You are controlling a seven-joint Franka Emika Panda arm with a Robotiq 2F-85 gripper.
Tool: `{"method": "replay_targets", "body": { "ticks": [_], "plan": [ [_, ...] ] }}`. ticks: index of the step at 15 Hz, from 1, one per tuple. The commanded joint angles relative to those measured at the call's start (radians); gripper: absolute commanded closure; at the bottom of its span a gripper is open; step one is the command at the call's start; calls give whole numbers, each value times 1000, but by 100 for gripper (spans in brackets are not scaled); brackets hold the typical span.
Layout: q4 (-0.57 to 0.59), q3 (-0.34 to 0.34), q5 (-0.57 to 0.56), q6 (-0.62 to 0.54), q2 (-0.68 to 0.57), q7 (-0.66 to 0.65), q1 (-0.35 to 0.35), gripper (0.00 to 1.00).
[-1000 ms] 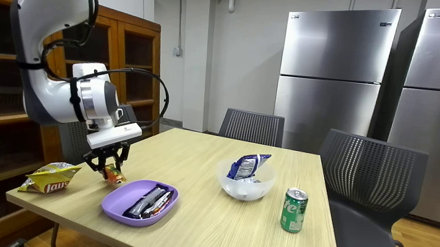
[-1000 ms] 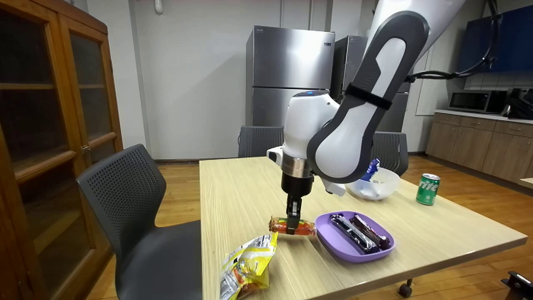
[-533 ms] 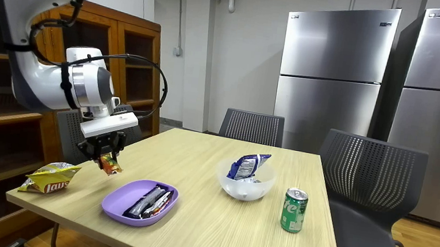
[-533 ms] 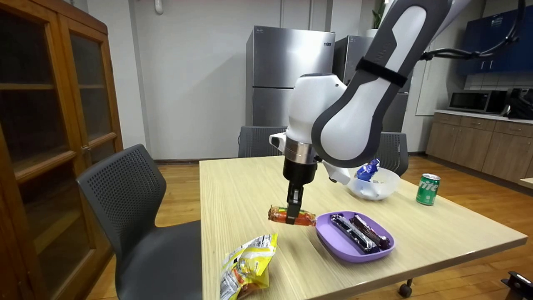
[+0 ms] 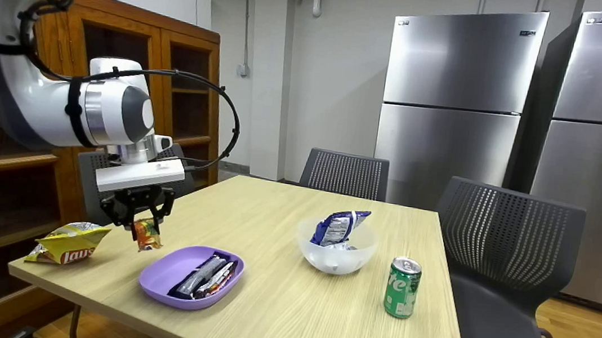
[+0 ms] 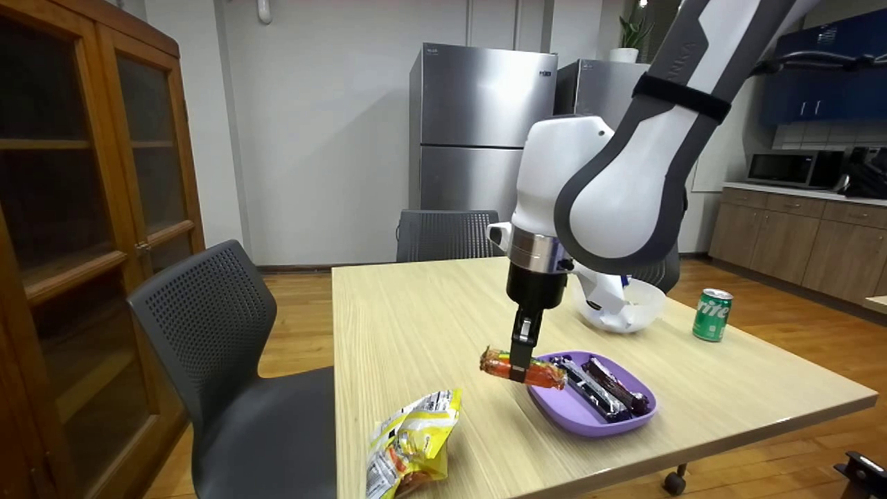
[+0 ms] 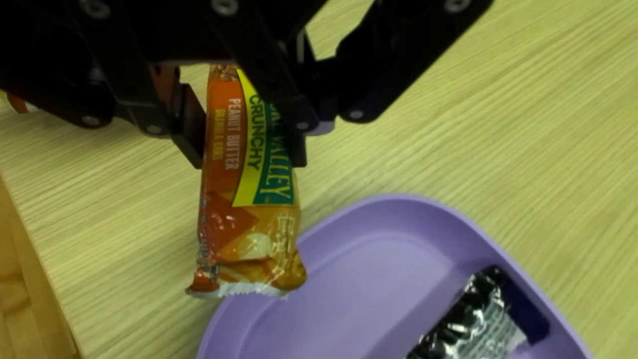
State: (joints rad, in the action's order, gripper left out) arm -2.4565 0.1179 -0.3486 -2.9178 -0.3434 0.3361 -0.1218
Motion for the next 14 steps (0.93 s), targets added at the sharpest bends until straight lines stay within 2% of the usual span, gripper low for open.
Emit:
{"method": "replay_targets", "body": {
  "ticks": [1, 8, 14],
  "plan": [
    [-123, -2, 50, -49, 87, -48, 29, 83],
    [-239, -49, 102, -111, 130, -82, 70, 83],
    [-218, -56, 164, -161, 82, -75, 145, 83]
  ]
}}
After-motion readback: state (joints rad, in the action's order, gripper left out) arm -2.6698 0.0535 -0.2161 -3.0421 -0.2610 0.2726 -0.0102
